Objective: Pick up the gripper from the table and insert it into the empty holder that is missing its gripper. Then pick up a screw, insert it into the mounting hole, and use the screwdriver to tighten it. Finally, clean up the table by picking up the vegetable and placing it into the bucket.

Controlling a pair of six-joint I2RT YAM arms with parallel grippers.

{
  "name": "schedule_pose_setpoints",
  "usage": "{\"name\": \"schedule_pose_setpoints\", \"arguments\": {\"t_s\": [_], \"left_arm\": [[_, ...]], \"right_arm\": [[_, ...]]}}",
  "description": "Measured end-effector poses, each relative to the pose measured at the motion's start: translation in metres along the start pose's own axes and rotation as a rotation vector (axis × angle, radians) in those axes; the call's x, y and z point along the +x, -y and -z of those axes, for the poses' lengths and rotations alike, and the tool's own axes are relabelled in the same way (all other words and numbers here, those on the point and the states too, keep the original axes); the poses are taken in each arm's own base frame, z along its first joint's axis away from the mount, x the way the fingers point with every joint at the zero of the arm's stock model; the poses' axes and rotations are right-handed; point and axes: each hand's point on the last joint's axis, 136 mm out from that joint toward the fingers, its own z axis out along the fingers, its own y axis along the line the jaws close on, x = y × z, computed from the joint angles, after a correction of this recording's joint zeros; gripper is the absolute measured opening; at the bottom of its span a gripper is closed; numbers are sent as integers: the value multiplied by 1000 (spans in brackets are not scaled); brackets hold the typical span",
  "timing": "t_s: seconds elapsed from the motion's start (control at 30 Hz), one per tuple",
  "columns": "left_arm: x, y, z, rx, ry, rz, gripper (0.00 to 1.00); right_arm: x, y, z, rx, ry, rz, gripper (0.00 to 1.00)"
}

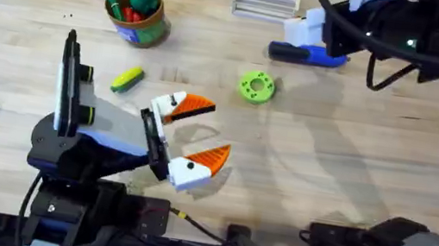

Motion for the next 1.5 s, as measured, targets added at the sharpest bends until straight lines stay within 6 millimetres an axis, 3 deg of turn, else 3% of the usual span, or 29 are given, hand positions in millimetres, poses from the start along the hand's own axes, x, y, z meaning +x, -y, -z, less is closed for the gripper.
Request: {"name": "schedule_pose_setpoints", "arguments": {"t_s": [0.33,1.5], "left_arm": [[0,0,0,-1,0,-4,996],[0,0,0,-1,0,-6,998]], "right_arm": [[0,-2,0,-14,0,-24,992],[0,-2,0,-14,0,-25,992]]}}
